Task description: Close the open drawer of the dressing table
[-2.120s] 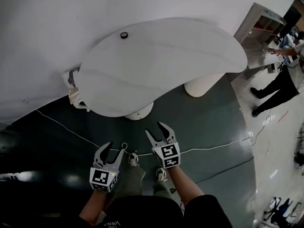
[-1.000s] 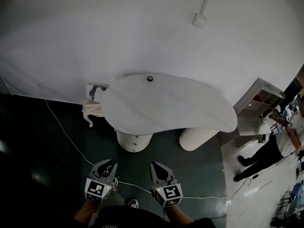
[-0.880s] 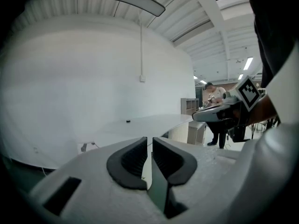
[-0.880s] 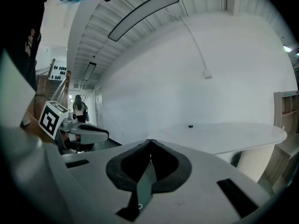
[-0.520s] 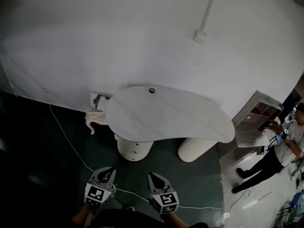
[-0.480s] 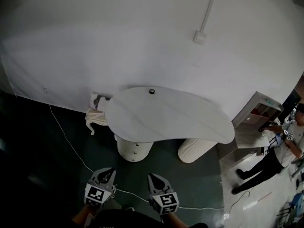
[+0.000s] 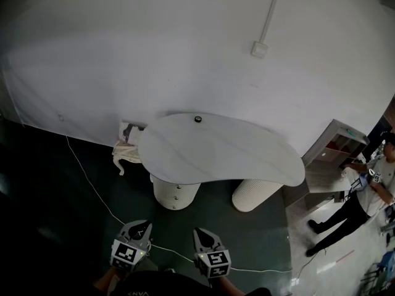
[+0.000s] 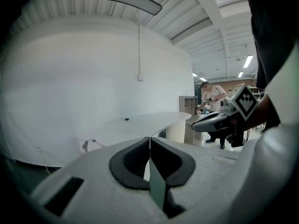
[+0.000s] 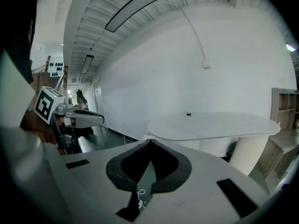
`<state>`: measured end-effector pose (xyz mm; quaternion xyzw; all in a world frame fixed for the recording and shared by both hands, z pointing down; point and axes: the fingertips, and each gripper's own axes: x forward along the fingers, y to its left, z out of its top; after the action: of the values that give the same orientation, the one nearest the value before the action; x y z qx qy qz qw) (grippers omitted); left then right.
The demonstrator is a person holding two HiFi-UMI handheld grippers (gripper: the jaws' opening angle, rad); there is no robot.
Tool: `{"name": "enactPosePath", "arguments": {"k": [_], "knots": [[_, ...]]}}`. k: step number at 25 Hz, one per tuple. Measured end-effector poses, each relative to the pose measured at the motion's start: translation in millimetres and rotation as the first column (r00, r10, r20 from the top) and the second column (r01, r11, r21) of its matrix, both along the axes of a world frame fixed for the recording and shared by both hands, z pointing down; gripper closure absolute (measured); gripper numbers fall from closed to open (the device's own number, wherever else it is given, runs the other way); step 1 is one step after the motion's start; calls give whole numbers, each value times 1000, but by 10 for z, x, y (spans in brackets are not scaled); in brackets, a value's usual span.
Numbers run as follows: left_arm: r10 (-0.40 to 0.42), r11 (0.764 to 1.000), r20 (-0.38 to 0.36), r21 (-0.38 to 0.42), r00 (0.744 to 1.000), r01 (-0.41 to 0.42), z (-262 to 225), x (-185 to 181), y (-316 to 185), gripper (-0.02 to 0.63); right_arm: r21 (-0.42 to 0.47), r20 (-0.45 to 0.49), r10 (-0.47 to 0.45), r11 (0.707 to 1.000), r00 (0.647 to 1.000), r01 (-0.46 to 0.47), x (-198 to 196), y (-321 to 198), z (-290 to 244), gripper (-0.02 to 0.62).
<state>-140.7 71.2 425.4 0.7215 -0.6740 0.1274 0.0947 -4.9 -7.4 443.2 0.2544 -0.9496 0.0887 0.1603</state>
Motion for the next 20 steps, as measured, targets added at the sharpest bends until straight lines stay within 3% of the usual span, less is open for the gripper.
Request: {"name": "enactPosePath", "arguments": {"k": [20], "knots": [[7, 1000, 5, -10, 1000, -7, -10, -120, -70, 584, 7, 27, 23, 1000, 999, -23, -168, -162, -98, 594]]}}
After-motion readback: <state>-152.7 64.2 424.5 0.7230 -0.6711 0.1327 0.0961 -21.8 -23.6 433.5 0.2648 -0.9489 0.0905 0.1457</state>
